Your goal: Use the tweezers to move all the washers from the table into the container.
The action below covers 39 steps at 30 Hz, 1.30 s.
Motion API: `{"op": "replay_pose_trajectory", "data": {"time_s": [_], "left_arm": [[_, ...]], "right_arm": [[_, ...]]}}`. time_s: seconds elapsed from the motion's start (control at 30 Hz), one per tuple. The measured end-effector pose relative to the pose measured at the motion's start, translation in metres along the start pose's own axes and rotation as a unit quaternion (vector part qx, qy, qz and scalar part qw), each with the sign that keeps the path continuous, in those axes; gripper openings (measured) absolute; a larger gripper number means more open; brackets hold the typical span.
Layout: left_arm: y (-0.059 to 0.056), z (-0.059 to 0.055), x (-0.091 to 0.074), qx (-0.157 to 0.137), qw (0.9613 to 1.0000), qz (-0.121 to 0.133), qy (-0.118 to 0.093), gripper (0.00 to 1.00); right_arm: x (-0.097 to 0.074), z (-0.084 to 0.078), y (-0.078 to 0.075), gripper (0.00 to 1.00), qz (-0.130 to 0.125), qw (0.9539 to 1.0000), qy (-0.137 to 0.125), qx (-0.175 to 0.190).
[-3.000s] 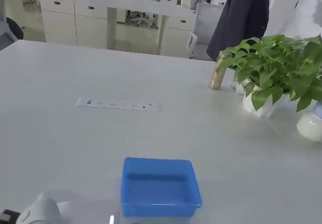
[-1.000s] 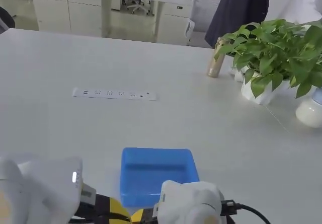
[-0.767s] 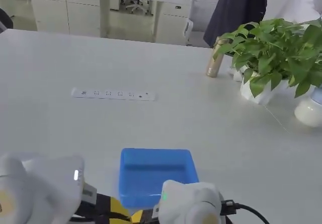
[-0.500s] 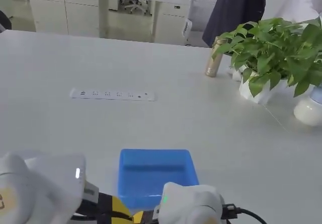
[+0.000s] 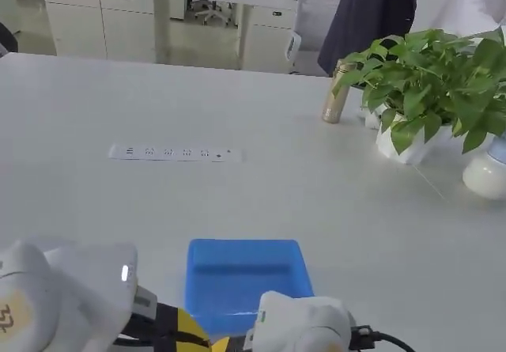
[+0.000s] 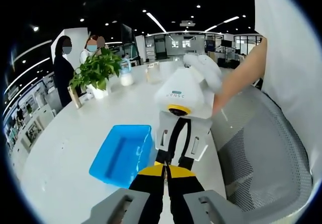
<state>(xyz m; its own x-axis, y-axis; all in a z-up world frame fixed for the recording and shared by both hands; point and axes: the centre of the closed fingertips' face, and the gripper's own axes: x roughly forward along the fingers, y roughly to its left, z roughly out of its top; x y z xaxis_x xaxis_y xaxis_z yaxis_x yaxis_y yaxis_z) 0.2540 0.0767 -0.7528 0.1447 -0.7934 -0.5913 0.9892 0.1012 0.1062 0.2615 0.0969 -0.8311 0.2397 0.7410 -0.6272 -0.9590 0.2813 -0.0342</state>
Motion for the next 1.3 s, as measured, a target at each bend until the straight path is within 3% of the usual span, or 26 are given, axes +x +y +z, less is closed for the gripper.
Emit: {"op": "replay_pose_trajectory", "data": {"time_s": [0.23,0.4,0.6,0.77,0.87,0.93,0.97,1.07,1.1,1.2,1.3], "left_arm": [[0.0,-0.002,0.001,0.013,0.9999,-0.006,0.01,0.0],[-0.001,-0.003,0.0,-0.006,0.9998,-0.016,0.005,0.0],[-0.003,-0.001,0.002,-0.016,0.9996,-0.022,0.003,0.0],[-0.011,0.002,0.003,-0.016,0.9994,-0.031,0.003,0.0],[-0.016,0.003,0.003,-0.01,0.9991,-0.041,0.004,0.0],[-0.016,0.003,0.004,-0.005,0.9992,-0.04,0.004,0.0],[-0.015,0.002,0.003,-0.005,0.9991,-0.041,0.005,0.0],[-0.015,0.003,0.003,-0.003,0.9989,-0.047,0.006,0.0],[-0.016,0.004,0.005,-0.005,0.9988,-0.049,0.006,0.0],[-0.007,0.002,0.006,-0.01,0.9996,-0.021,0.013,0.0],[-0.003,0.005,0.003,-0.039,0.9991,0.007,-0.016,0.03]], "right_arm": [[-0.002,0.003,-0.002,0.07,-0.001,1.0,-0.009,0.003],[-0.003,0.003,-0.001,0.06,0.003,0.9998,-0.011,0.014],[-0.004,-0.001,0.005,0.05,0.03,0.9986,0.015,0.04],[-0.008,-0.002,0.012,0.05,0.037,0.9985,0.024,0.033],[-0.011,-0.003,0.018,0.06,0.068,0.997,0.033,-0.019],[-0.013,0.003,0.02,0.08,0.084,0.9953,0.022,-0.043],[-0.015,0.009,0.024,0.09,0.104,0.9938,0.012,-0.036],[-0.017,0.011,0.024,0.07,0.117,0.9924,0.018,-0.036],[-0.013,0.01,0.019,0.03,0.107,0.993,0.027,-0.042],[-0.012,0.009,0.017,0.03,0.106,0.994,0.022,-0.014],[-0.015,0.01,0.016,0.02,0.098,0.9952,0.004,0.009]]}}
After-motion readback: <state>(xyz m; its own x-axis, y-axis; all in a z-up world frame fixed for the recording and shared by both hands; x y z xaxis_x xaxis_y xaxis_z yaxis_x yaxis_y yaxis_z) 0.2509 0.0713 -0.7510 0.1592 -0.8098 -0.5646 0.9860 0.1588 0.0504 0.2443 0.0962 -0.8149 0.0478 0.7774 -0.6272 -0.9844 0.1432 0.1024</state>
